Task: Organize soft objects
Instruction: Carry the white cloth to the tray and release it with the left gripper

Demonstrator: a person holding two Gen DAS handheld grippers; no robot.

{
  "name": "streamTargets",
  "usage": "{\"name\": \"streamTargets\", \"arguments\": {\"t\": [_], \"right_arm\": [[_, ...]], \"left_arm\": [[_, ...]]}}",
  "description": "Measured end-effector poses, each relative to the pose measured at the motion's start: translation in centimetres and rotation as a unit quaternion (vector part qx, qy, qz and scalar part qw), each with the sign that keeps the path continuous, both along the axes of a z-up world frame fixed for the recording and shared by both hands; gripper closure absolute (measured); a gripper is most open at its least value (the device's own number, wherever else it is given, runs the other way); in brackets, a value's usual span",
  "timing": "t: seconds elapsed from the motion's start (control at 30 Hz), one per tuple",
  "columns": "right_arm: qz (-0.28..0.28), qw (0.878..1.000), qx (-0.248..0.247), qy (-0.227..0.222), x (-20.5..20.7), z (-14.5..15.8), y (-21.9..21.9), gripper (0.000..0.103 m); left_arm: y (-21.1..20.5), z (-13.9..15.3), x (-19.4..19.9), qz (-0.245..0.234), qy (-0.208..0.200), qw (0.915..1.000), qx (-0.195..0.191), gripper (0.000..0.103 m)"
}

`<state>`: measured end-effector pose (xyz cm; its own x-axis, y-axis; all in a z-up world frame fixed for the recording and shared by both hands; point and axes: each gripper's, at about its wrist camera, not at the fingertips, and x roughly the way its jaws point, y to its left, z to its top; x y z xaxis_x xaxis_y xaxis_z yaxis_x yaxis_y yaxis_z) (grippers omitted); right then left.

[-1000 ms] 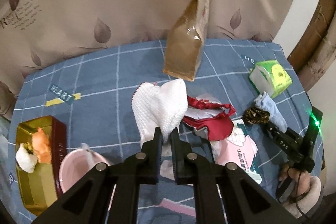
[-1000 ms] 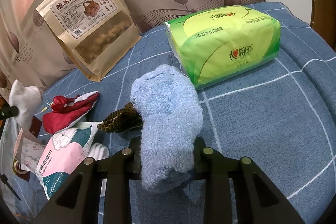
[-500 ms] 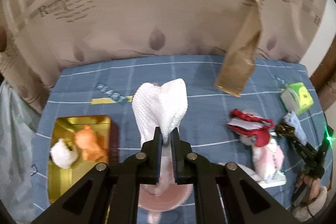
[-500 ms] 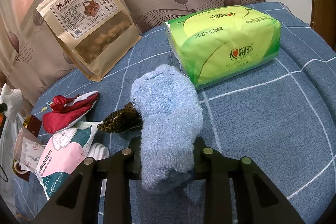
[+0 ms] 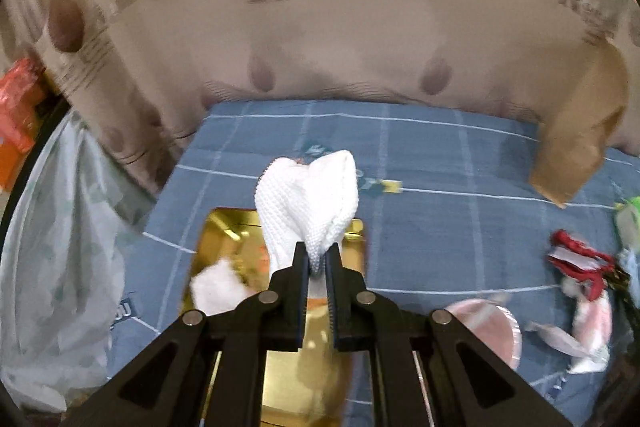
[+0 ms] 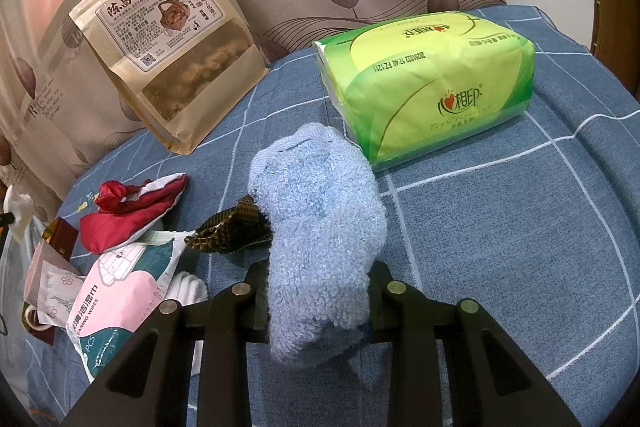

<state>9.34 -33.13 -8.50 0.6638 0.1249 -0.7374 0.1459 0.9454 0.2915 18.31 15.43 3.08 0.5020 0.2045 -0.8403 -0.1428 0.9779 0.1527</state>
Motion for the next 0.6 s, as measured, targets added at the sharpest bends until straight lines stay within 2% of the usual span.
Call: {"name": "streamTargets", "arguments": {"t": [0.17, 0.37, 0.6], "right_arm": [[0.000, 1.000, 0.000, 0.000, 0.0, 0.0, 0.0, 0.076], [0.000, 1.000, -0.001, 0.000, 0.1, 0.0, 0.2, 0.076], [0.000, 1.000, -0.005, 0.001, 0.0, -0.1, 0.2, 0.076]], "left_arm": [[3.2, -1.2, 1.1, 0.033, 0.013, 0.9992, 0.019, 0.095], [5.1, -3.0, 2.6, 0.047, 0.031, 0.9970, 0.054, 0.095], [6.1, -5.6, 3.8, 0.052, 0.053, 0.9956, 0.057, 0.095]]}}
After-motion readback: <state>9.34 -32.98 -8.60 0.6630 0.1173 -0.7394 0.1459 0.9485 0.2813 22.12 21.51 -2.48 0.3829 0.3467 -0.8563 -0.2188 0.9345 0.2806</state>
